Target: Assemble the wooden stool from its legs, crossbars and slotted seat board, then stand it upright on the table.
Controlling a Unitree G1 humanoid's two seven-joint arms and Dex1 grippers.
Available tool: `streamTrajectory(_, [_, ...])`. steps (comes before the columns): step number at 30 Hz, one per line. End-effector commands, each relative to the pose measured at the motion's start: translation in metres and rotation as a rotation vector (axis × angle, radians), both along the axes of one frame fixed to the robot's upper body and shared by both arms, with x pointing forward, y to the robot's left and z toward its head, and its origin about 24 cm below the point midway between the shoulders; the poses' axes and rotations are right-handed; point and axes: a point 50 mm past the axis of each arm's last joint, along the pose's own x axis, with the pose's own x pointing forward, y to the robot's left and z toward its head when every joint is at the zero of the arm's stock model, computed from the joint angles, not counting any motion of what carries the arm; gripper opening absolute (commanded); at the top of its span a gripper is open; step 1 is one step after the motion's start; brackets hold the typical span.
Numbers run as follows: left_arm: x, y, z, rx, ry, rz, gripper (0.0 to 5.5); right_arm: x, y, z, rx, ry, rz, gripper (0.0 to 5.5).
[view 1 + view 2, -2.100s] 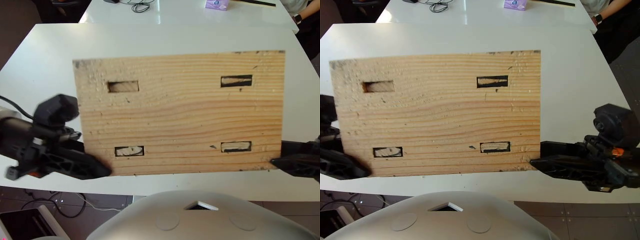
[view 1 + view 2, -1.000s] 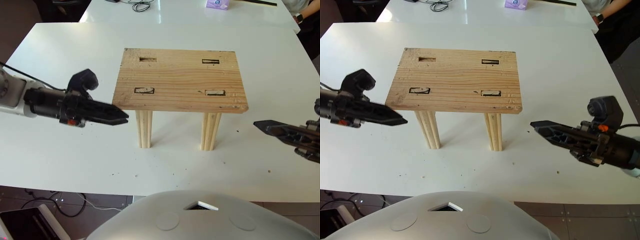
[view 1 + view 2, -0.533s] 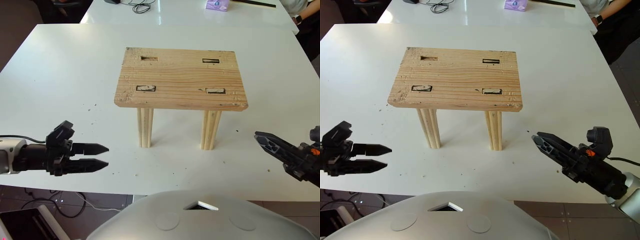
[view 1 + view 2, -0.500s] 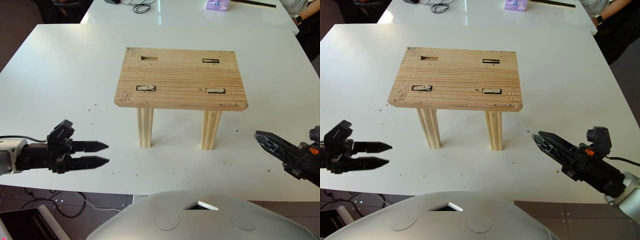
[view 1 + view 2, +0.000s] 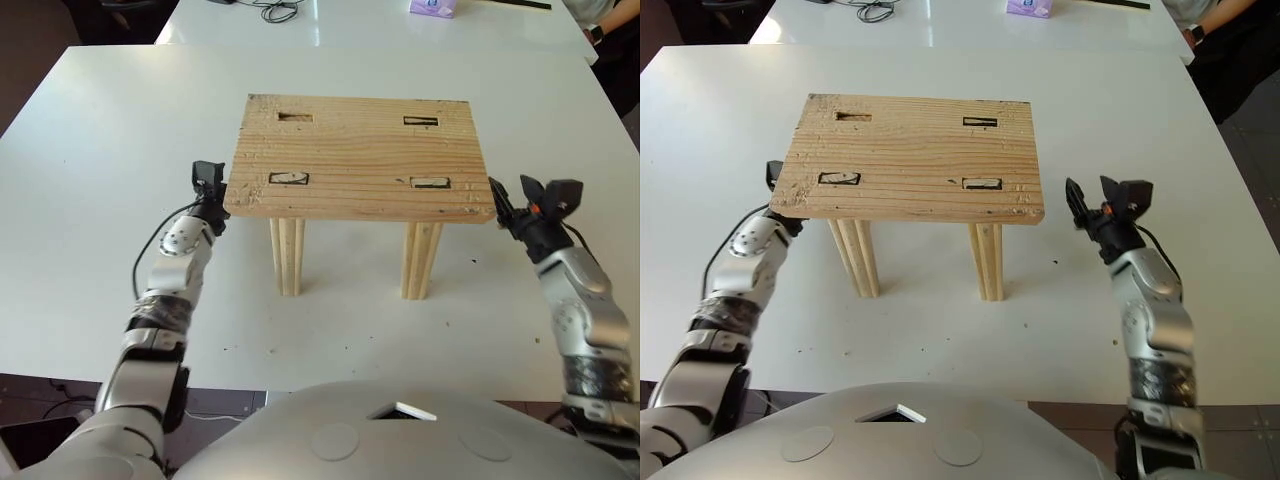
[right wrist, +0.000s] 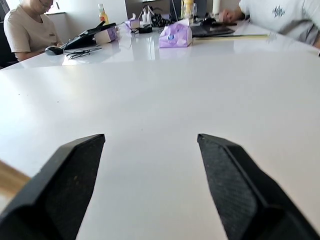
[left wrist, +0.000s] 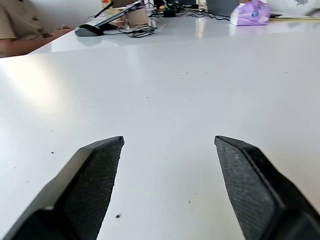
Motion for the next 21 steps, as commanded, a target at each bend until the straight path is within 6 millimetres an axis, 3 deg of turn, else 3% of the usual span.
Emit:
streamTrajectory(1, [0.008,-0.013,-0.01,-0.015,-0.024,0.023,3.38,0.018,0.014,-0.02,-0.023,-0.017,-0.029,3.42])
streamTrajectory(5, [0.009,-0.031,-0.015,-0.042,-0.077,0.031,3.38,0.031,0.029,-0.038,-0.083,-0.031,-0.054,3.42])
streamTrajectory(13, [0.013,-0.053,-0.007,-0.043,-0.171,0.029,3.38,0.035,0.044,-0.056,-0.131,-0.038,-0.104,3.42])
streamTrajectory(21, [0.022,-0.049,-0.001,-0.065,-0.186,0.091,3.38,0.043,0.053,-0.061,-0.129,-0.043,-0.143,3.42])
